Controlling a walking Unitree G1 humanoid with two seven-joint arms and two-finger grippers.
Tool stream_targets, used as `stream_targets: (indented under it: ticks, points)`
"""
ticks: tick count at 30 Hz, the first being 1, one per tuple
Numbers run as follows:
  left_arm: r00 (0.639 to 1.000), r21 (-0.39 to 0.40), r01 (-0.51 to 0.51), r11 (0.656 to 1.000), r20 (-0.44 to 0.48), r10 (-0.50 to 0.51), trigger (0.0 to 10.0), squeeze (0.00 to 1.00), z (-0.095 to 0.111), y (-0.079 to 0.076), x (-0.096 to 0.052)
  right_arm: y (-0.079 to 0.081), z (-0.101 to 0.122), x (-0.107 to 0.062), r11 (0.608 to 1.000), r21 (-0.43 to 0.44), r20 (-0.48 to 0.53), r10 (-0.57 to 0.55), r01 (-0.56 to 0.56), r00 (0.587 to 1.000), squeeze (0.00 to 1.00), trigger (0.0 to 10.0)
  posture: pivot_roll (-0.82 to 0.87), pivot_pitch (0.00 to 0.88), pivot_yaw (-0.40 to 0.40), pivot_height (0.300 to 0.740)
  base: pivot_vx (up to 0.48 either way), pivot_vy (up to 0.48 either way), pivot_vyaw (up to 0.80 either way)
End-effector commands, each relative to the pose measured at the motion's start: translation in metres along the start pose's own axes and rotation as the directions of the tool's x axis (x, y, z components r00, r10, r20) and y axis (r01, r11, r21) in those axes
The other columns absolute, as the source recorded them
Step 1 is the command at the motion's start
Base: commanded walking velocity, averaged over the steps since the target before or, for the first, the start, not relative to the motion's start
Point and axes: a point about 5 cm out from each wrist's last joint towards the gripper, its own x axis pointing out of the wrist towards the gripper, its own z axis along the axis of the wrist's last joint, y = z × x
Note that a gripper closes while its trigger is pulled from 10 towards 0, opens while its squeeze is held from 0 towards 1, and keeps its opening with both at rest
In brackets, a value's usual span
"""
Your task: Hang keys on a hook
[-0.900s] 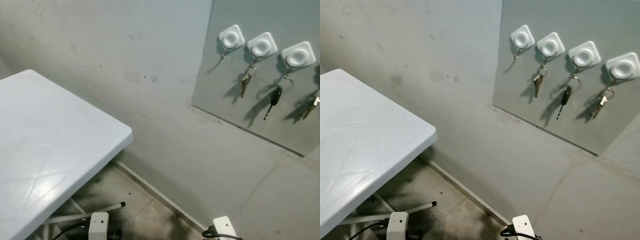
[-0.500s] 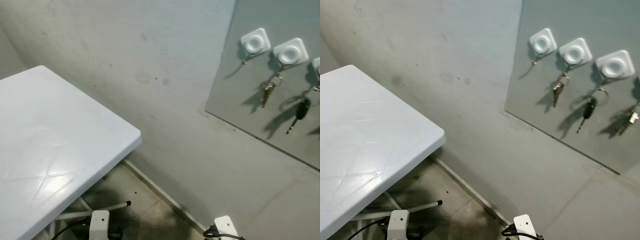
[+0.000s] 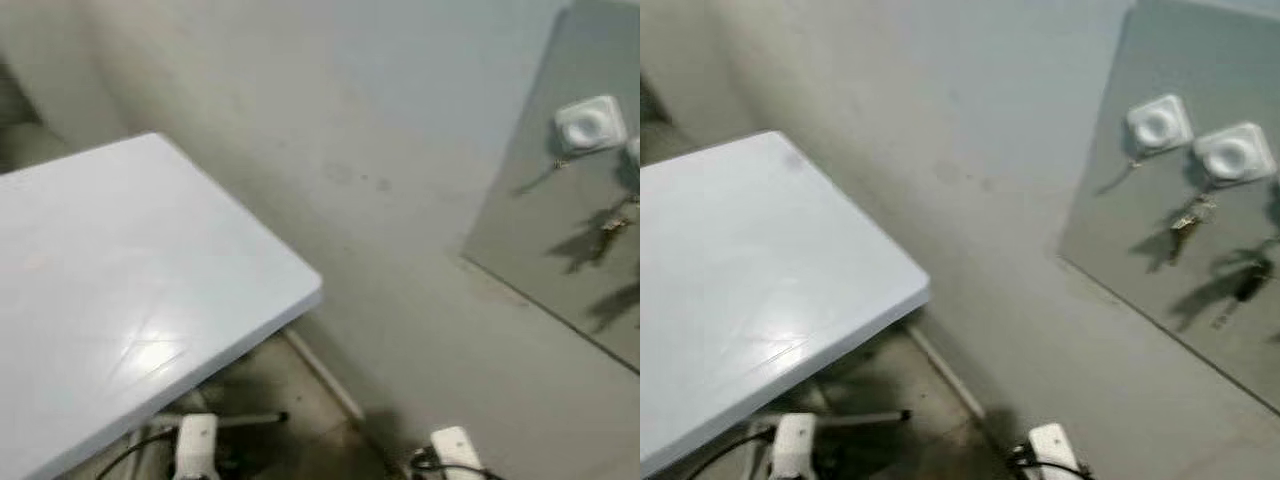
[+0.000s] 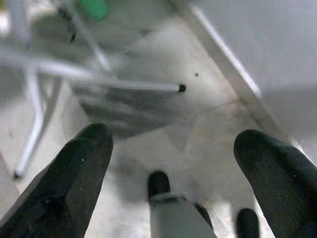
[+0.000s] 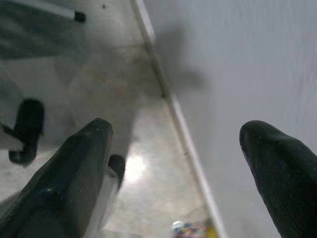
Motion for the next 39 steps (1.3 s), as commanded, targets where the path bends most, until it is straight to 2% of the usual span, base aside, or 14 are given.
stream_targets:
  ticks: [1, 20, 24, 29, 39]
  points:
    - [0.999, 0.013, -0.041, 0.999, -0.024, 0.041, 10.0, 0.00, -0.0063, 0.0135, -0.0033, 0.0100, 0.0114, 0.0035, 1.000, -0.002, 0.033, 0.024, -0.024, 0.999, 0.00, 10.0, -0.06, 0.000, -0.020, 0.740, 0.000, 0.000, 0.80]
    - [0.998, -0.005, -0.050, 0.999, -0.030, 0.050, 10.0, 0.00, -0.0080, 0.0148, -0.0039, 0.0098, 0.0074, 0.0025, 1.000, 0.007, 0.028, 0.025, -0.025, 0.999, 0.00, 10.0, -0.06, 0.000, -0.018, 0.740, 0.000, 0.000, 0.80]
    - [0.998, -0.037, -0.057, 0.998, -0.041, 0.056, 10.0, 0.00, -0.0098, 0.0149, -0.0042, 0.0094, 0.0051, 0.0019, 1.000, 0.013, 0.024, 0.024, -0.025, 0.999, 0.00, 10.0, -0.06, 0.000, -0.022, 0.740, 0.000, 0.000, 0.74]
    - [0.997, -0.058, -0.059, 0.997, -0.043, 0.057, 10.0, 0.00, -0.0098, 0.0147, -0.0041, 0.0070, 0.0045, 0.0016, 0.997, 0.079, 0.026, 0.017, -0.019, 1.000, 0.00, 10.0, -0.06, 0.000, -0.024, 0.740, 0.000, 0.000, 0.00]
    - [0.998, -0.014, -0.053, 0.998, -0.039, 0.053, 10.0, 0.00, -0.0113, 0.0186, -0.0056, 0.0080, 0.0044, 0.0019, 0.998, 0.067, 0.018, 0.014, -0.015, 1.000, 0.00, 10.0, -0.07, 0.000, -0.019, 0.740, 0.000, 0.000, 0.00]
